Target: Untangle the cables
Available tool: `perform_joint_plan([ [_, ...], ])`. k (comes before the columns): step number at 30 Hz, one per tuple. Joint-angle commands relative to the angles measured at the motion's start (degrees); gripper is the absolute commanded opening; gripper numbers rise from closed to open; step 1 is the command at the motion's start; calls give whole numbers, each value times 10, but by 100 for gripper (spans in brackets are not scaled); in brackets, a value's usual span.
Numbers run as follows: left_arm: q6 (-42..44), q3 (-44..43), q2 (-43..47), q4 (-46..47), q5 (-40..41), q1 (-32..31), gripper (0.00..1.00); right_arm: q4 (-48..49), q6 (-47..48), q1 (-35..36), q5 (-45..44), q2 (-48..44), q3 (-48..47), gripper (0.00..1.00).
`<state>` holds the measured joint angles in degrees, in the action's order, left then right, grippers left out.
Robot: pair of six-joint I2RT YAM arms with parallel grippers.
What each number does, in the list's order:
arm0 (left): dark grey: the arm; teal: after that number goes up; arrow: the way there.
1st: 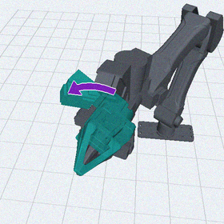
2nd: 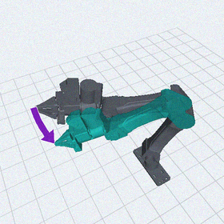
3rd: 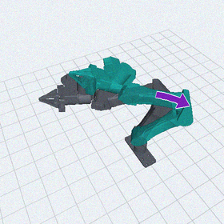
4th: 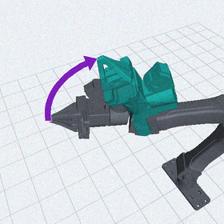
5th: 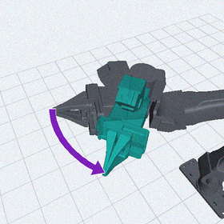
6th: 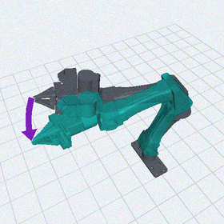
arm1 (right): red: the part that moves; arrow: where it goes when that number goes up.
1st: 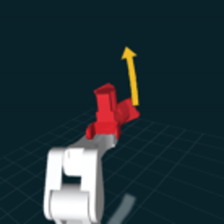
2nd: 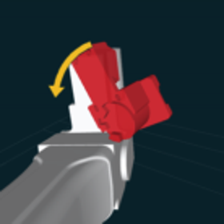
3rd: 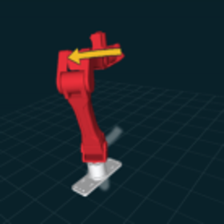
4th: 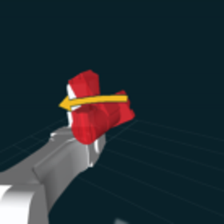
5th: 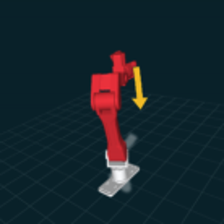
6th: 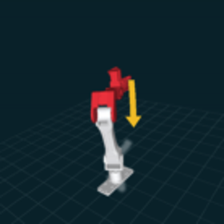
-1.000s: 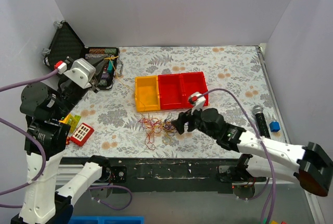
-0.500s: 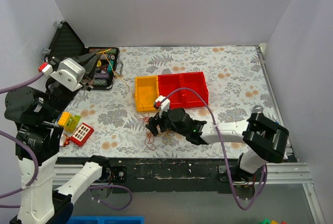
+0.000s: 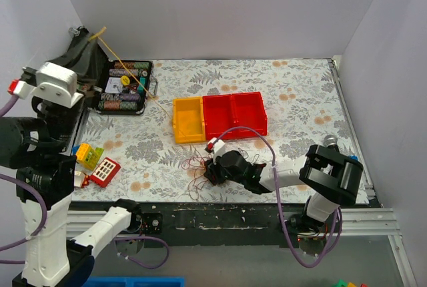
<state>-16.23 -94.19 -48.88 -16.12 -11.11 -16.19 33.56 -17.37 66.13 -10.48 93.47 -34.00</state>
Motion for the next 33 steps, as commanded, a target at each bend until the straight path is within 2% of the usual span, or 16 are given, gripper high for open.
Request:
perform_joint_plan([
  [1, 34, -44, -27, 157, 135, 4, 0, 2, -46, 1, 4, -29, 56, 51],
  [3, 56, -56, -39, 211, 155, 5, 0, 1, -60, 2, 0, -38, 80, 57],
  [8, 97, -75, -58, 277, 170, 5, 0, -15, -83, 6, -16, -67, 120, 64],
  [14, 138, -74, -77, 356, 205, 5, 0, -29, -92, 6, -31, -93, 144, 64],
  [17, 200, -78, -97, 432, 206, 5, 0, -32, -94, 6, -35, -97, 150, 64],
  [20, 201, -161, -146, 412, 226, 5, 0, -30, -99, 6, -37, -95, 156, 64],
  [24, 238, -157, -154, 473, 181, 5, 0, -24, -105, 7, -40, -87, 162, 64],
  [27, 252, -250, -209, 478, 181, 5, 0, -18, -112, 6, -38, -80, 167, 64],
  [29, 259, -312, -245, 474, 181, 4, 0, -15, -115, 6, -38, -76, 171, 66],
  [33, 283, -339, -274, 507, 157, 5, 0, -13, -123, 7, -39, -74, 179, 72],
])
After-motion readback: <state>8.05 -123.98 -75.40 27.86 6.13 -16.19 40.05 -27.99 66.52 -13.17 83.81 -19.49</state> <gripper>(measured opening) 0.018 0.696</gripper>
